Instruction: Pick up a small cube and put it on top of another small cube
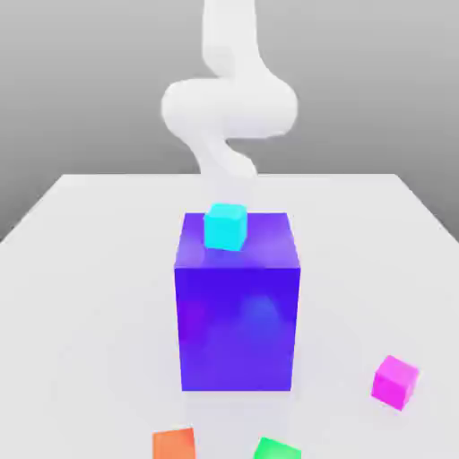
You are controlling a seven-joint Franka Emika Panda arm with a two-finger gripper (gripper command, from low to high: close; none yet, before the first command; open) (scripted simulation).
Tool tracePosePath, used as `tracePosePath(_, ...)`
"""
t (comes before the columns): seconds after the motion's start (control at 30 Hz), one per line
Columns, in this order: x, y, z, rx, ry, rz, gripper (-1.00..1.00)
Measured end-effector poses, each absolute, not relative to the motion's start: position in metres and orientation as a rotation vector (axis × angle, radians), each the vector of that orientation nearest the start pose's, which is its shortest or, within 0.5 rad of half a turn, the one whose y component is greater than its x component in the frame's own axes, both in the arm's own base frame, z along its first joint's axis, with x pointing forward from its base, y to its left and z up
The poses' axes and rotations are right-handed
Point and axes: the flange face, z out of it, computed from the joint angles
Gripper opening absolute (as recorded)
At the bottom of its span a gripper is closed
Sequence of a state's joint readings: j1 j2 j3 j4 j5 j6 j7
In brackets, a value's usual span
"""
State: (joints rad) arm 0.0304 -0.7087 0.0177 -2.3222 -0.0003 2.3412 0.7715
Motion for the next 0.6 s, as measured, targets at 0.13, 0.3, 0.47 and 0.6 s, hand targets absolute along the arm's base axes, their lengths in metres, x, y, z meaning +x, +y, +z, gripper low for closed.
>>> tracePosePath(0.13,0.425,0.059,0.6,-2.68,0.821,-0.818,0.0)
tracePosePath(0.3,0.455,0.109,0.506,-2.839,0.629,-0.645,0.0)
tracePosePath(0.47,0.46,0.159,0.407,-2.97,0.413,-0.46,0.0)
tracePosePath(0.6,0.444,0.2,0.328,-3.051,0.209,-0.303,0.0)
